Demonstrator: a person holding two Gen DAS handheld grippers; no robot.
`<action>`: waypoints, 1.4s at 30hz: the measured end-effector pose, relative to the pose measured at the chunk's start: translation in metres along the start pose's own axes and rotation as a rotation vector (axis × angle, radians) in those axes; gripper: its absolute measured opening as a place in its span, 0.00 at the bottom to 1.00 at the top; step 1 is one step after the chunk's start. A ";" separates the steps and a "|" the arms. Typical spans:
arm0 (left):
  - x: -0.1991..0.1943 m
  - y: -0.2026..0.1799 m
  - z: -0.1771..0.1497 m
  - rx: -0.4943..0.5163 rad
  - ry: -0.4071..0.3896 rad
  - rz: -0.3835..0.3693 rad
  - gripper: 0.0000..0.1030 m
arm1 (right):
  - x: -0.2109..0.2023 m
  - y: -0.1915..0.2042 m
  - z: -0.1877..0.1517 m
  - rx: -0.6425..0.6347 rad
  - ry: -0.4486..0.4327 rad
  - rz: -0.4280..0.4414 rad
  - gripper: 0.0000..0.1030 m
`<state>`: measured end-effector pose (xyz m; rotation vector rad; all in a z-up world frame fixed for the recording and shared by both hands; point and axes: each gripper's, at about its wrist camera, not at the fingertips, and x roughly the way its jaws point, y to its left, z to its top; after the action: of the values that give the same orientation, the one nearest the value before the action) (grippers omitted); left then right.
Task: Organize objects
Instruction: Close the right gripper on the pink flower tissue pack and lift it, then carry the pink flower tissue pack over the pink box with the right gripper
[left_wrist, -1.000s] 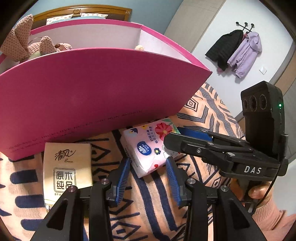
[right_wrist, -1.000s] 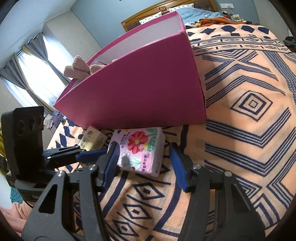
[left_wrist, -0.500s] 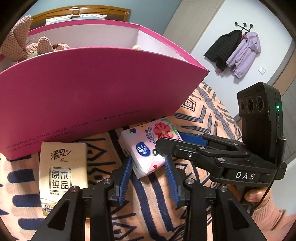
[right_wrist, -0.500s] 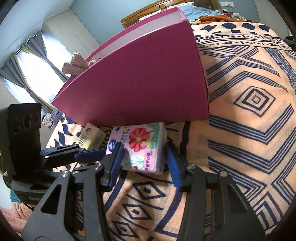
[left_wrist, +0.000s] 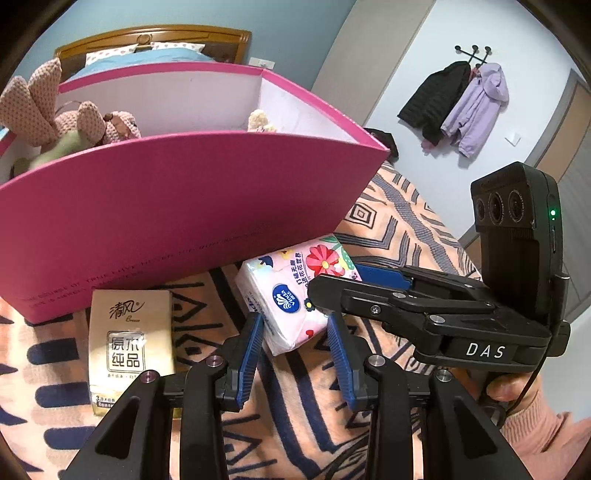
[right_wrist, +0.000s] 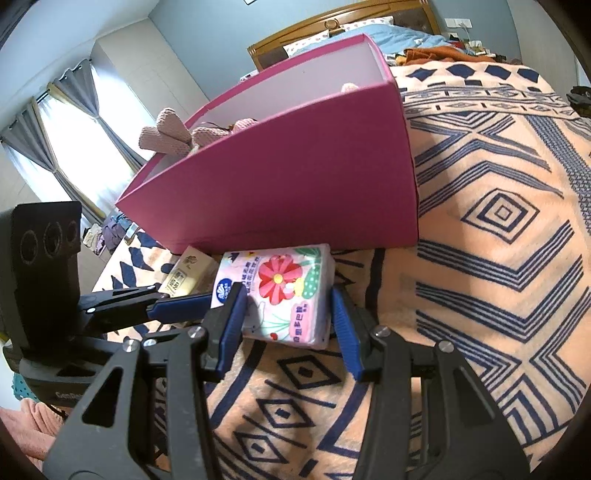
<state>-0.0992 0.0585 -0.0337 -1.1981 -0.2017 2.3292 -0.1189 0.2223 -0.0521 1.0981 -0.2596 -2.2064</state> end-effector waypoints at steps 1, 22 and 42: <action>-0.002 -0.001 0.000 0.005 -0.004 0.000 0.35 | -0.001 0.001 0.000 -0.001 -0.003 0.000 0.48; -0.037 -0.026 0.002 0.089 -0.093 0.019 0.35 | -0.035 0.024 0.001 -0.057 -0.087 0.006 0.48; -0.064 -0.043 0.020 0.142 -0.188 0.043 0.35 | -0.058 0.039 0.024 -0.115 -0.174 0.015 0.48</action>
<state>-0.0683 0.0648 0.0394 -0.9248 -0.0742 2.4484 -0.0935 0.2263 0.0178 0.8414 -0.2120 -2.2763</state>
